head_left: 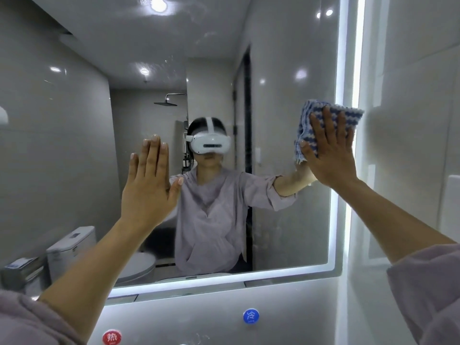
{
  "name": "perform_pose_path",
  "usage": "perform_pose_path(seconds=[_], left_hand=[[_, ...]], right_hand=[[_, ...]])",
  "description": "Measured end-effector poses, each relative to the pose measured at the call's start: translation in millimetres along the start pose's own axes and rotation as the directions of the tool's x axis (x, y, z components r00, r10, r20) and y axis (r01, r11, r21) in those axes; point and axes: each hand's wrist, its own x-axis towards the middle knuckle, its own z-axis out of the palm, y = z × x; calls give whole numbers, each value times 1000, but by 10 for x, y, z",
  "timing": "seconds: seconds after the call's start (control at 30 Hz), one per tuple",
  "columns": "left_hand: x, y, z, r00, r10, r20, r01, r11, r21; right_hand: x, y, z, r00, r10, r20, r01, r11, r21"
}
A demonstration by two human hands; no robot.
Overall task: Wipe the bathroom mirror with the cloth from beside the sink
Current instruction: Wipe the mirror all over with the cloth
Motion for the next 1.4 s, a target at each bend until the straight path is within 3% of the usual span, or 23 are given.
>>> perform_pose_path(seconds=[0.17,0.27,0.47,0.63,0.77,1.1,1.4], left_hand=[[6,-8,7,1000,3,-4,-3,1000,-22],[2,-22,14,1000,10,-8,-10,1000,-16],[5,-17,4,1000,14,-11,-14,1000,-9],[4,-11,-13,1000,7,2,-7,1000,-15],[1,3,-28,1000,3,10,-3,1000,-7],[-6,2,-83,1000,-2,30,2,1000,6],[-13,6,-100,999,0,35,1,1000,-5]], right_hand=[[-40,-239,53,993,112,-35,-110,992,58],[-79,-416,123,993,107,-43,-104,992,70],[-148,-938,220,992,-116,-52,116,993,-1],[-240,-1601,270,926,-377,-29,376,926,-46],[-285,-1894,249,885,-465,9,465,883,-64],[-287,-1761,223,873,-488,-11,488,872,-31],[-319,-937,309,945,-323,-60,324,946,5]])
